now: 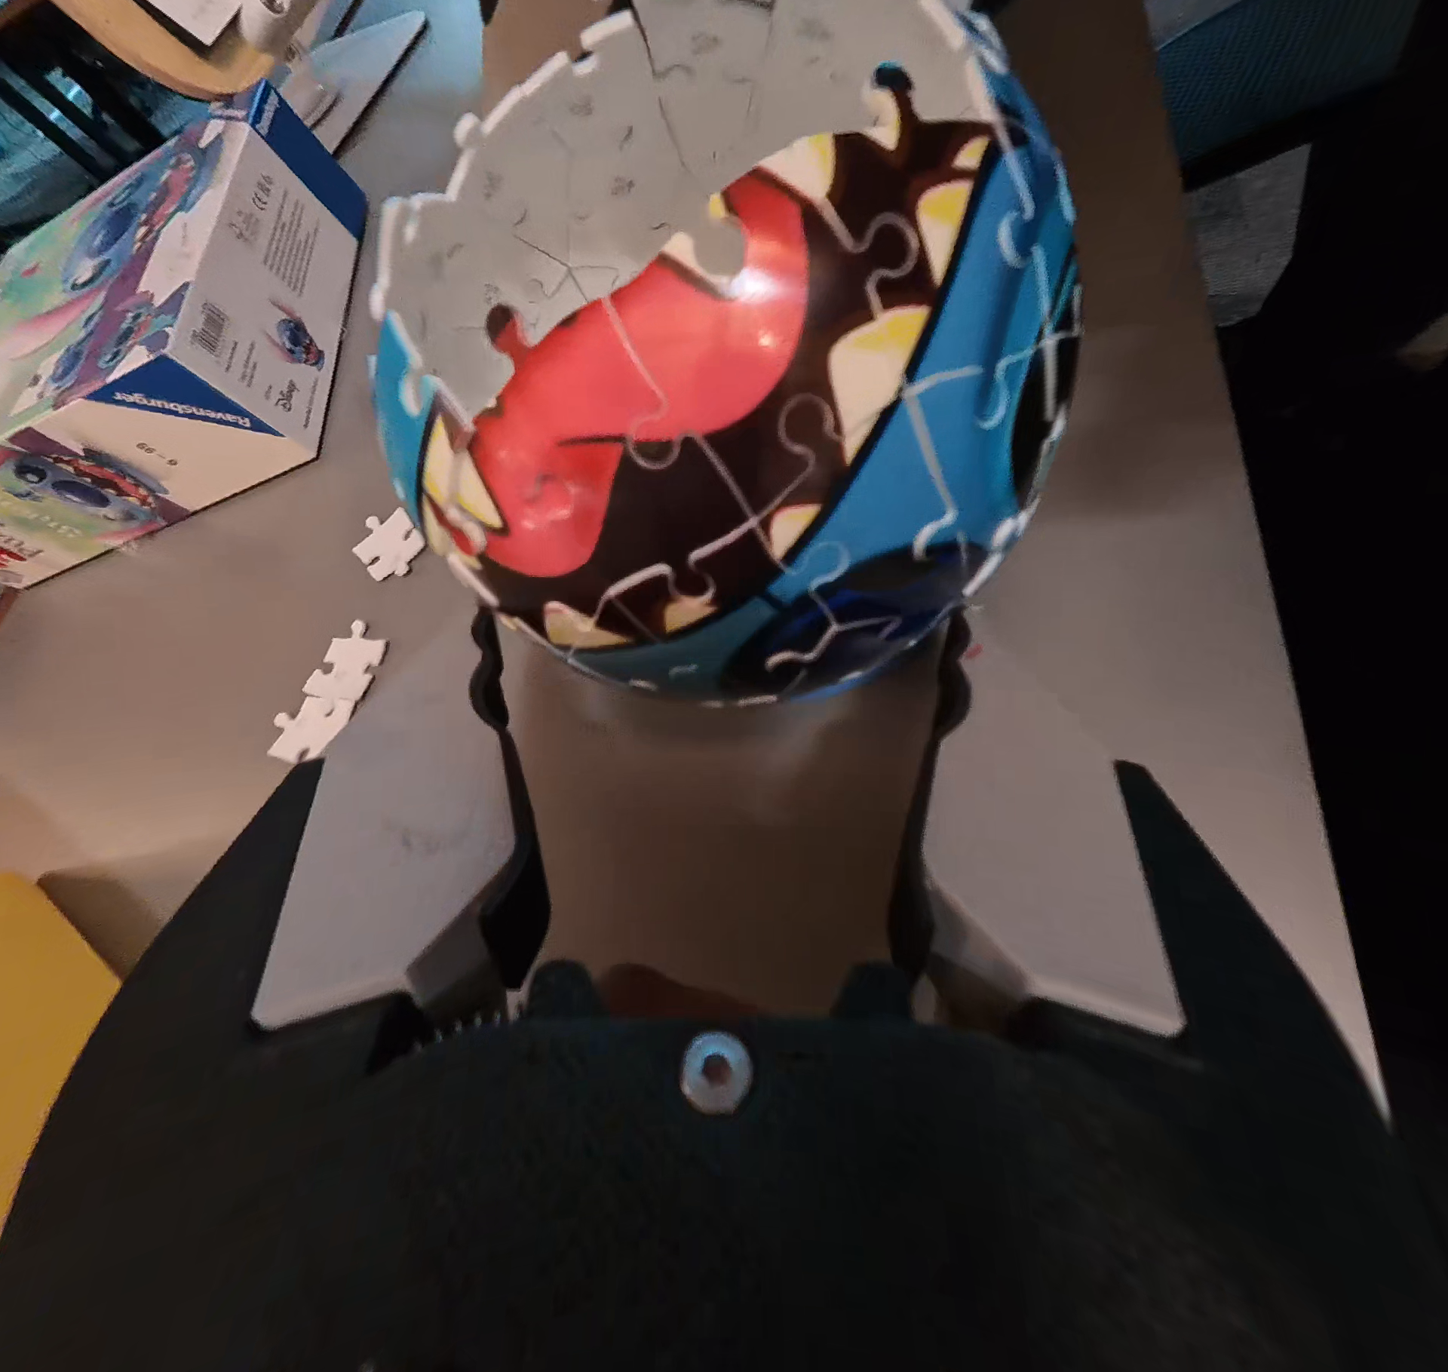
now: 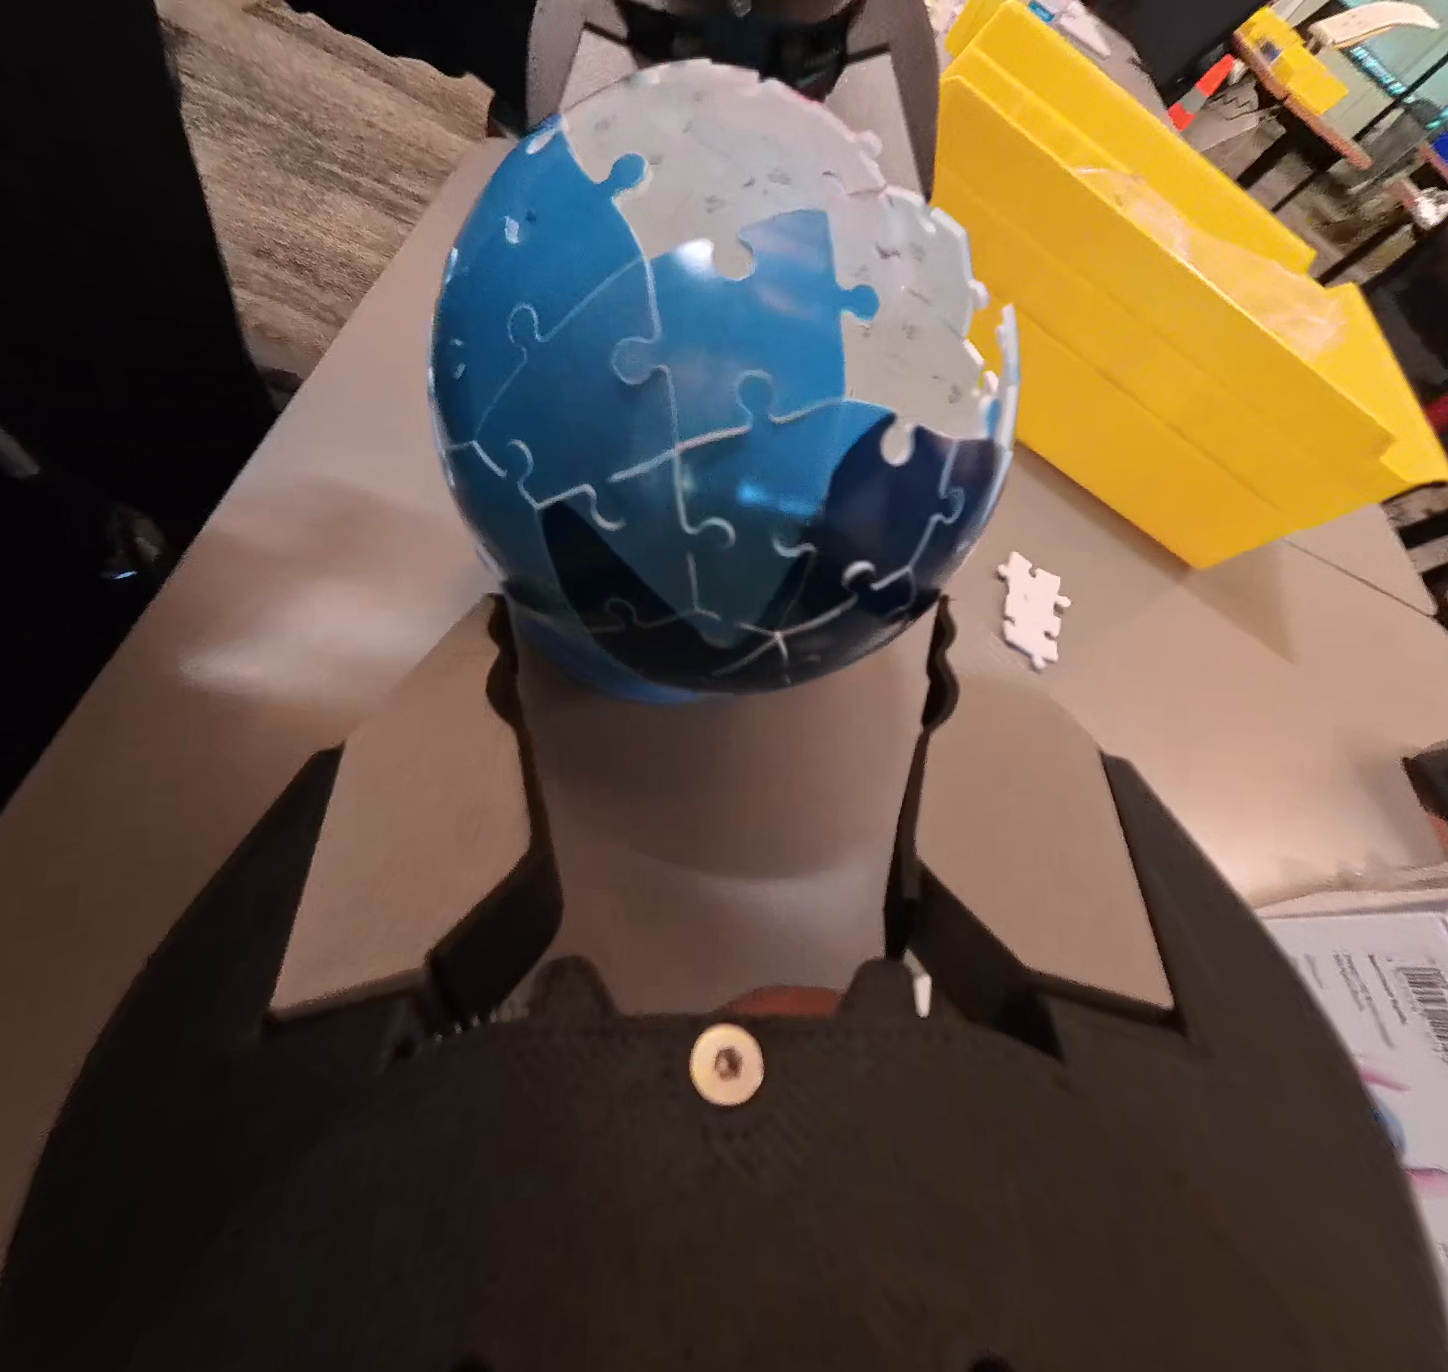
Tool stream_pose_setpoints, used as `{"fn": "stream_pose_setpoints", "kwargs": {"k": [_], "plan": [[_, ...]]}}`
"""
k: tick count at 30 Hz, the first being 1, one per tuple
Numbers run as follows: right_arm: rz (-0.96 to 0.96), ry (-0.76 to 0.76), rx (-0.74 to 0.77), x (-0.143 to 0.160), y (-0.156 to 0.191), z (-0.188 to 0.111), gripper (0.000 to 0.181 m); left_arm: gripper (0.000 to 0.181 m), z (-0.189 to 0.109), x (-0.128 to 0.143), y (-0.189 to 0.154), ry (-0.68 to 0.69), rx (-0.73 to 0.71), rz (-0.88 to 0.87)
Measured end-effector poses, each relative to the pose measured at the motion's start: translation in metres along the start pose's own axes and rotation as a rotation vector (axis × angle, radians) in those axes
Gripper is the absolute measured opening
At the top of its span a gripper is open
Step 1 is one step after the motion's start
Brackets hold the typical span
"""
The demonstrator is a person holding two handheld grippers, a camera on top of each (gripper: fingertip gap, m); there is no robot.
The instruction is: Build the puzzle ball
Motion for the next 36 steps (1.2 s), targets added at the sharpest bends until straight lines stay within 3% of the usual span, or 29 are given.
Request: {"fn": "stream_pose_setpoints", "kwargs": {"k": [6,13,18,22,27,30,33,36], "plan": [[0.017,-0.021,0.043,-0.001,0.003,0.007,0.109,0.113,0.001,0.000,-0.003,-0.002,-0.003,-0.043],[0.323,0.020,-0.127,0.004,0.001,0.011,0.107,0.111,-0.009,-0.004,0.000,-0.073,0.122,-0.341],[0.412,0.046,-0.106,0.011,-0.008,0.009,0.097,0.099,-0.021,0.001,0.007,-0.139,0.051,-0.392],[0.310,-0.002,-0.004,0.006,-0.005,0.001,0.099,0.104,-0.028,-0.002,0.007,-0.162,-0.070,-0.249],[-0.031,-0.003,0.230,-0.002,0.004,-0.001,0.096,0.108,-0.016,0.002,0.004,-0.023,-0.157,-0.019],[-0.119,0.024,0.312,-0.001,0.005,0.003,0.097,0.110,-0.009,0.001,0.005,-0.001,-0.208,0.057],[-0.151,0.032,0.350,-0.002,0.003,0.006,0.098,0.109,-0.007,0.001,0.006,0.011,-0.209,0.034],[-0.028,0.007,0.263,-0.005,0.003,0.006,0.099,0.109,-0.012,0.000,0.003,-0.006,-0.123,-0.103]]}}
Point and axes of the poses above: each gripper's, where its closed fingertips meet, z out along the fingers, x out of its underside, y = z × x across the jaws, the point moved 5 cm from there along -z, back along the fingers, and after that the axes turned 8 degrees about z, right-handed, at the moved point
